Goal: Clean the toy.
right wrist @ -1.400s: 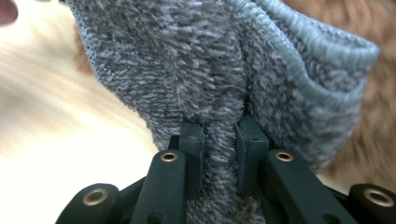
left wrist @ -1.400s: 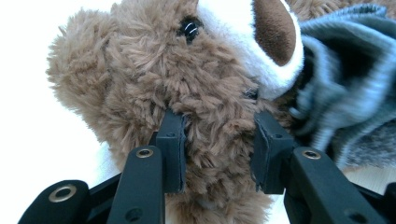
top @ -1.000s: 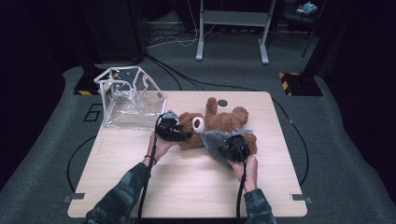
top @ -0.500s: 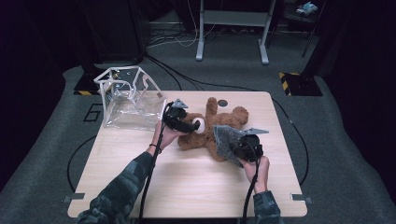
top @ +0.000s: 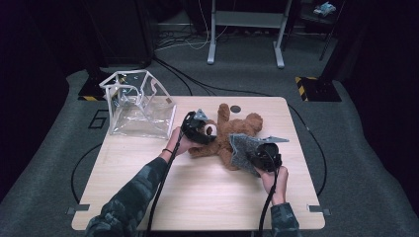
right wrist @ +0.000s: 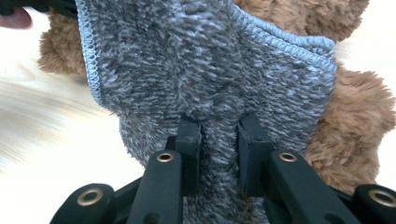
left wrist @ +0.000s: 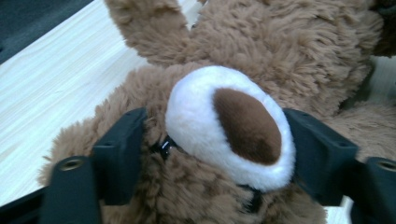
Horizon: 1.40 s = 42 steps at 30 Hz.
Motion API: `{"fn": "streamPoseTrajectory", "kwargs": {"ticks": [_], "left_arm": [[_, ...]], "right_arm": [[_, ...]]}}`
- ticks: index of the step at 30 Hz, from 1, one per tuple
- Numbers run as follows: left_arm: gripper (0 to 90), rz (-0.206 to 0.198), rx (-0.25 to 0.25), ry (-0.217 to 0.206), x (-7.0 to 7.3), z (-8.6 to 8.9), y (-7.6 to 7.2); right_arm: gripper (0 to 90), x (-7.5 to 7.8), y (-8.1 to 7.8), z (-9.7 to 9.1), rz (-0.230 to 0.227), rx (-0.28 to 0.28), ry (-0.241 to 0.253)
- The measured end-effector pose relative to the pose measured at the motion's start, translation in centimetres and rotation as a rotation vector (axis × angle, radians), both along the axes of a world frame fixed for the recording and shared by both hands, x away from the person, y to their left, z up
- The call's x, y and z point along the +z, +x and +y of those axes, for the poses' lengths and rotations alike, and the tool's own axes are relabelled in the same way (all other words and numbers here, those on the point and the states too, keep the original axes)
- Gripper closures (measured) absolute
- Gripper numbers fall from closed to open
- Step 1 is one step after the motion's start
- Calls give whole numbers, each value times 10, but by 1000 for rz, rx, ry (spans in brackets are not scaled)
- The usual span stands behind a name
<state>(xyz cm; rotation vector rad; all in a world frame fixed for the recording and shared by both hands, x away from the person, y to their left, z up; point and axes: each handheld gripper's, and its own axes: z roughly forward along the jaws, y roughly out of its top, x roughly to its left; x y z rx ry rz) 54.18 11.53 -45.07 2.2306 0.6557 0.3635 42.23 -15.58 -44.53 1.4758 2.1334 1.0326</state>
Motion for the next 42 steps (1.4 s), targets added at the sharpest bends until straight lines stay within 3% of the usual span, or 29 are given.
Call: {"fn": "streamPoseTrajectory", "kwargs": {"ticks": [3,5,7,11,12,14,19,22,24,25,27,30,32,34,36,37,42], "left_arm": [[403,32,15,-29,-1,2,3],[442,78,25,-74,-2,5,4],[462,112,26,-90,0,8,6],[475,197,38,-160,1,10,1],[477,197,38,-160,1,10,1],[477,234,36,-170,2,8,-1],[475,292,28,-192,3,3,0],[462,292,37,-187,2,3,2],[451,304,49,-206,-1,5,4],[446,301,46,-195,-2,6,3],[406,274,34,-197,-2,6,1],[323,226,21,-200,5,10,-4],[301,206,22,-228,12,16,-7],[320,183,36,-247,17,23,-10],[326,137,81,-240,22,36,-12],[326,138,89,-255,23,43,-11],[313,151,145,-232,15,65,-4]], "right_arm": [[739,4,1,-2,-1,-12,6],[739,5,0,-2,-10,-13,11],[739,7,0,-1,-17,-18,5],[739,19,-1,5,-44,-16,-6],[739,19,-1,5,-44,-16,-6],[739,31,-1,18,-68,0,-6],[741,37,4,47,-69,42,-33],[744,19,22,66,0,51,-30],[750,4,30,74,33,45,-57],[758,-7,34,78,59,42,-77],[769,-24,33,79,62,40,-66],[769,-22,30,74,61,51,-64],[767,-18,28,72,62,53,-73],[765,-16,27,71,54,52,-82],[763,-14,25,70,46,51,-91],[762,-12,24,70,43,52,-90],[761,3,15,78,-11,78,-82]]}}
